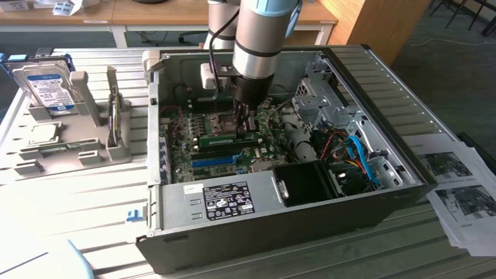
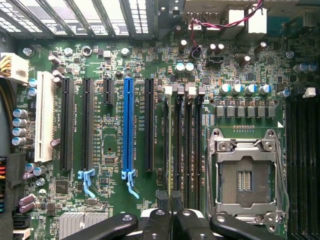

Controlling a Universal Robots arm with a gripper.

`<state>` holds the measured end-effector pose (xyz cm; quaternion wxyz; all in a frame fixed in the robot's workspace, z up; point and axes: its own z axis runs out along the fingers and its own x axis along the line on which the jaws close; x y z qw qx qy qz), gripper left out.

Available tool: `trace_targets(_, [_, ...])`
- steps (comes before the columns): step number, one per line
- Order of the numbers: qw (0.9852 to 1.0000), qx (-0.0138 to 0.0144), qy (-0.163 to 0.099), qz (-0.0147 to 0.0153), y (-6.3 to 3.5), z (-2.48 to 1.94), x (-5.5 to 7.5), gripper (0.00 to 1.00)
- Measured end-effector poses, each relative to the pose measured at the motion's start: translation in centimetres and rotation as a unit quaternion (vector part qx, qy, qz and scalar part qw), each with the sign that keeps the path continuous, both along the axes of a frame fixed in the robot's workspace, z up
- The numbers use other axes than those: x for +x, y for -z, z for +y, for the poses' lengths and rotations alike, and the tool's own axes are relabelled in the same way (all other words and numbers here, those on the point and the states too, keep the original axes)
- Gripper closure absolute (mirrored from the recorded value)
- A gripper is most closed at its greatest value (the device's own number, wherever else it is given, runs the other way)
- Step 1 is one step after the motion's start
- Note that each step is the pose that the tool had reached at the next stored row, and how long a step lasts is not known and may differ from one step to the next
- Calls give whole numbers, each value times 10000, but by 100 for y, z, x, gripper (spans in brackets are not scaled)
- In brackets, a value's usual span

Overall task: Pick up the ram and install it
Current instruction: 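Insert the ram into the slot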

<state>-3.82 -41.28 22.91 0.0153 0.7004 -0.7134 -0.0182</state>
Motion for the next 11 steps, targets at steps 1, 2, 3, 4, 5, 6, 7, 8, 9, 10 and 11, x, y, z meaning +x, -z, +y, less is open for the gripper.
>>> trace_targets(1, [10000, 0, 0, 0, 3, 0, 0, 89])
trace_targets(2, [10000, 0, 0, 0, 5, 0, 0, 89])
trace_targets(3, [10000, -1, 0, 0, 8, 0, 0, 89])
trace_targets(4, [10000, 0, 0, 0, 11, 0, 0, 89])
trace_targets(5, [10000, 0, 0, 0, 14, 0, 0, 89])
trace_targets(6, [10000, -1, 0, 0, 18, 0, 0, 89])
trace_targets(7, [10000, 0, 0, 0, 22, 0, 0, 89])
trace_targets(8, [10000, 0, 0, 0, 26, 0, 0, 89])
trace_targets(9, [10000, 0, 0, 0, 29, 0, 0, 89])
trace_targets(10, [10000, -1, 0, 1, 32, 0, 0, 89])
trace_targets(11, [10000, -2, 0, 1, 32, 0, 0, 89])
